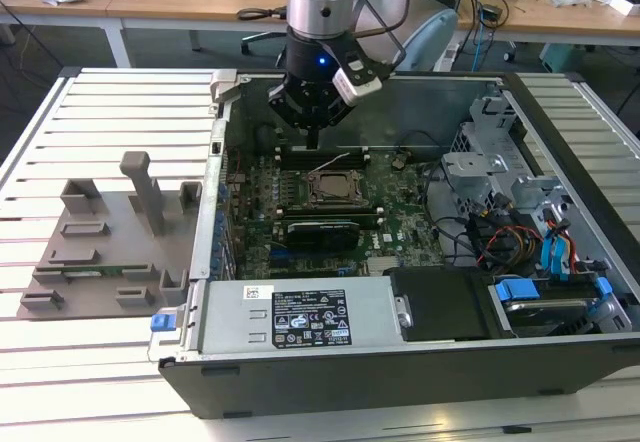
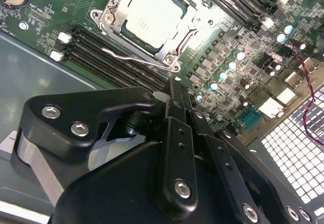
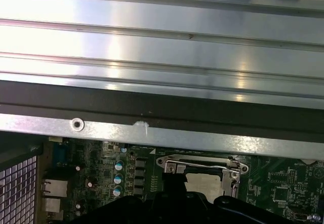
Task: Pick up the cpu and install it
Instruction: 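Install the first cpu locking lever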
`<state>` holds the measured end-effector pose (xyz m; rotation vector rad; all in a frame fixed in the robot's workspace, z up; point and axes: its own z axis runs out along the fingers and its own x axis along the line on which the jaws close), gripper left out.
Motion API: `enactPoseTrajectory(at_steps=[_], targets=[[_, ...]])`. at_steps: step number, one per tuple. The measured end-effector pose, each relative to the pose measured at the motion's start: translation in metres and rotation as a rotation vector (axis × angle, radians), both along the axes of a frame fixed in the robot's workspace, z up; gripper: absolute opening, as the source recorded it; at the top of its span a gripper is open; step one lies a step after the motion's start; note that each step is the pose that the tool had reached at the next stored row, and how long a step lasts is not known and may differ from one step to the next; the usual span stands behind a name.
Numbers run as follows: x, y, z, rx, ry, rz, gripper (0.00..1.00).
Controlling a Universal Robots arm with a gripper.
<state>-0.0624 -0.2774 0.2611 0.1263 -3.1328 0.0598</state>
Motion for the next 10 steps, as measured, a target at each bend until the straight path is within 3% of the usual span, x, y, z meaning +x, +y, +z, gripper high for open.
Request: enactPoseTrajectory(at_steps=[2,7,8,10], targets=[[0.0001,-0.0011,0.0000,0.0028,0.0000,0.000,0.11],[0.0000,-0.0079,-0.0004,0.0629,0.0001,0.000,0.11],[0.0000,-0.0091,-0.0005,0.0700,0.0000,0.000,0.11],[0.0000,-0.0122,-0.0013,0.0726,0.0000,0.000,0.11]])
